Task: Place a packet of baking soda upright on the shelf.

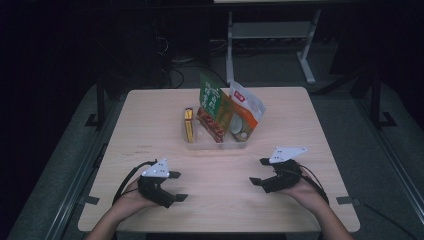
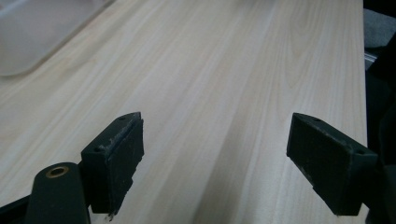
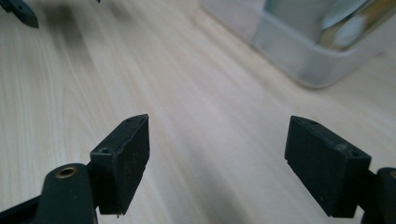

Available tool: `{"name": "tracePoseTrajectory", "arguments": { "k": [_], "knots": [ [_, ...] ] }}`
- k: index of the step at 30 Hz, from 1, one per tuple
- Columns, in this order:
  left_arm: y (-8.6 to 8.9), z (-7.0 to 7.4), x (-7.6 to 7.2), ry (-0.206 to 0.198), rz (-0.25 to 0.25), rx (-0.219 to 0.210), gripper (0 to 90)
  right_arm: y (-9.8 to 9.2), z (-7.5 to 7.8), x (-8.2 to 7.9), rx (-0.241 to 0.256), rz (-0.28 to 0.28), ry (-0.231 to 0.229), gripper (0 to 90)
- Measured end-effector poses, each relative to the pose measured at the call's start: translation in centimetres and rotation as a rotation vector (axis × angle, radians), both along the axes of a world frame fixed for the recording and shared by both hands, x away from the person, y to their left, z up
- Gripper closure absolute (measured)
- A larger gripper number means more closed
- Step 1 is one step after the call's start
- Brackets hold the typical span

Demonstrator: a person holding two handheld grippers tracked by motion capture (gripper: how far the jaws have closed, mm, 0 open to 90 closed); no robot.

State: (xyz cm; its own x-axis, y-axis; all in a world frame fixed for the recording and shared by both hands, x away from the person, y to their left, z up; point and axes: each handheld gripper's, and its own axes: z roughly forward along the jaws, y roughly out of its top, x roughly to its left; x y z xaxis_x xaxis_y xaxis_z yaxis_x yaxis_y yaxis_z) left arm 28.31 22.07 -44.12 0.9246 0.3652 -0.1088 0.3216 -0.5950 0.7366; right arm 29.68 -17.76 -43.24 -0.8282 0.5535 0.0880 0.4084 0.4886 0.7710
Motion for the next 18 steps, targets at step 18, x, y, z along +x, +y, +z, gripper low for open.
{"name": "tracePoseTrajectory", "arguments": {
  "k": [18],
  "knots": [
    [-1.5, -1.8, -0.9, 0.020, -0.094, 0.067, 18.5, 3.3, -1.9, -0.8, -0.139, 0.114, 0.039, 21.9]
  ]
}}
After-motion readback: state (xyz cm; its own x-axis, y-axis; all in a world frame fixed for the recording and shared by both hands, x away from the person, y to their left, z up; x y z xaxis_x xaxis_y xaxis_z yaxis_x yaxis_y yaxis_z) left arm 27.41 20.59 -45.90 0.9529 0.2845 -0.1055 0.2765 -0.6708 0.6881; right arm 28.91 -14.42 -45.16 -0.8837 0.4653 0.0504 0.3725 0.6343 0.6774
